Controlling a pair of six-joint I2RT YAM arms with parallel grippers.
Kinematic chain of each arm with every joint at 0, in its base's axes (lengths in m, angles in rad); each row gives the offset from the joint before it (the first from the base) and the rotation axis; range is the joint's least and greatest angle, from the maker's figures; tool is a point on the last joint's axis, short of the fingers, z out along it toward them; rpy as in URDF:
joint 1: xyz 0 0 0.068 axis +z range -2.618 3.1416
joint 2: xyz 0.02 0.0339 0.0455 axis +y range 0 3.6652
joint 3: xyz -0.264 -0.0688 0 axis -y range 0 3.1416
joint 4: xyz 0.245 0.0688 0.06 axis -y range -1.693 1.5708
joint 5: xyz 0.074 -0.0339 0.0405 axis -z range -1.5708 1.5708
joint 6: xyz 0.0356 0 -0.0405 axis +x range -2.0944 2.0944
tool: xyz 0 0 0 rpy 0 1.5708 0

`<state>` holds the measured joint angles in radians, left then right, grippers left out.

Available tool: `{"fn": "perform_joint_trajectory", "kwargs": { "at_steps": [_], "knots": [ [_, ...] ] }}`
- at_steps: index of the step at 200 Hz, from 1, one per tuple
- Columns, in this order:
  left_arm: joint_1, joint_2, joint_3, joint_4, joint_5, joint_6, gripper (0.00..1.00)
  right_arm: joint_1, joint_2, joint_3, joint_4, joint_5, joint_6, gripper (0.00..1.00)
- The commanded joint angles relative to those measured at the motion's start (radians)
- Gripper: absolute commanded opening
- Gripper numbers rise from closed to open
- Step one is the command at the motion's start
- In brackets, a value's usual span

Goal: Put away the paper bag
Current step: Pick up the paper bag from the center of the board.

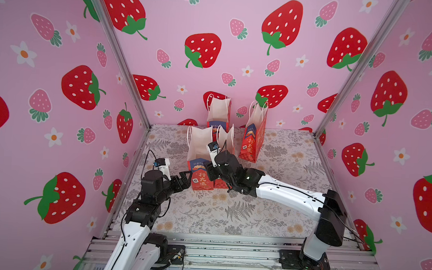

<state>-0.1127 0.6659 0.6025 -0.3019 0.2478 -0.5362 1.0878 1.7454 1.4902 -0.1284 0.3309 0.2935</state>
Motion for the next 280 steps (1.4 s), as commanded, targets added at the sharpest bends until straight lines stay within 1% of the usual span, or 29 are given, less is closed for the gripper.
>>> {"fn": "perform_joint_trajectory", "kwargs": {
  "at_steps": [1, 19, 37, 48, 61, 82, 109, 133, 148, 181, 202, 221, 246, 257, 267, 280],
  "knots": [
    [-0.004, 0.000, 0.006, 0.029, 0.024, 0.013, 0.94, -0.002, 0.025, 0.051, -0.019, -0.056, 0.012, 0.41],
    [-0.004, 0.006, 0.009, 0.032, 0.031, 0.014, 0.94, -0.004, 0.047, 0.078, -0.030, -0.080, 0.005, 0.36],
    [-0.004, 0.008, 0.012, 0.032, 0.041, 0.019, 0.94, -0.006, 0.065, 0.107, -0.051, -0.099, 0.003, 0.24],
    [-0.004, 0.003, 0.016, 0.023, 0.045, 0.020, 0.94, -0.006, 0.067, 0.113, -0.058, -0.107, 0.003, 0.13],
    [-0.004, -0.015, 0.024, 0.004, 0.043, 0.014, 0.94, -0.006, 0.057, 0.115, -0.068, -0.120, 0.004, 0.05],
    [-0.004, -0.067, 0.065, -0.033, 0.056, 0.003, 0.94, -0.006, 0.028, 0.145, -0.119, -0.158, -0.003, 0.00],
    [-0.005, -0.109, 0.187, -0.125, 0.042, -0.002, 0.94, -0.009, -0.016, 0.205, -0.228, -0.249, -0.042, 0.00],
    [-0.002, -0.078, 0.324, -0.208, 0.064, 0.006, 0.95, -0.030, -0.071, 0.251, -0.317, -0.384, -0.060, 0.00],
    [-0.002, -0.069, 0.388, -0.217, 0.082, -0.008, 0.95, -0.050, -0.119, 0.275, -0.364, -0.477, -0.068, 0.00],
    [-0.002, -0.123, 0.435, -0.100, 0.079, -0.068, 0.93, -0.118, -0.242, 0.321, -0.472, -0.658, -0.092, 0.00],
    [-0.002, -0.077, 0.510, -0.077, 0.093, -0.070, 0.93, -0.177, -0.308, 0.364, -0.553, -0.785, -0.106, 0.00],
    [-0.002, -0.031, 0.549, -0.010, 0.131, -0.082, 0.93, -0.231, -0.364, 0.404, -0.628, -0.886, -0.127, 0.00],
    [-0.001, -0.019, 0.521, 0.151, 0.154, -0.074, 0.94, -0.303, -0.423, 0.460, -0.751, -0.953, -0.179, 0.00],
    [-0.001, -0.012, 0.506, 0.204, 0.173, -0.056, 0.95, -0.345, -0.443, 0.478, -0.783, -1.006, -0.183, 0.00],
    [0.002, 0.001, 0.496, 0.254, 0.205, -0.042, 0.97, -0.375, -0.456, 0.489, -0.801, -1.066, -0.185, 0.00],
    [0.011, 0.033, 0.490, 0.318, 0.276, -0.037, 0.98, -0.398, -0.461, 0.507, -0.832, -1.130, -0.192, 0.00]
  ]
}}
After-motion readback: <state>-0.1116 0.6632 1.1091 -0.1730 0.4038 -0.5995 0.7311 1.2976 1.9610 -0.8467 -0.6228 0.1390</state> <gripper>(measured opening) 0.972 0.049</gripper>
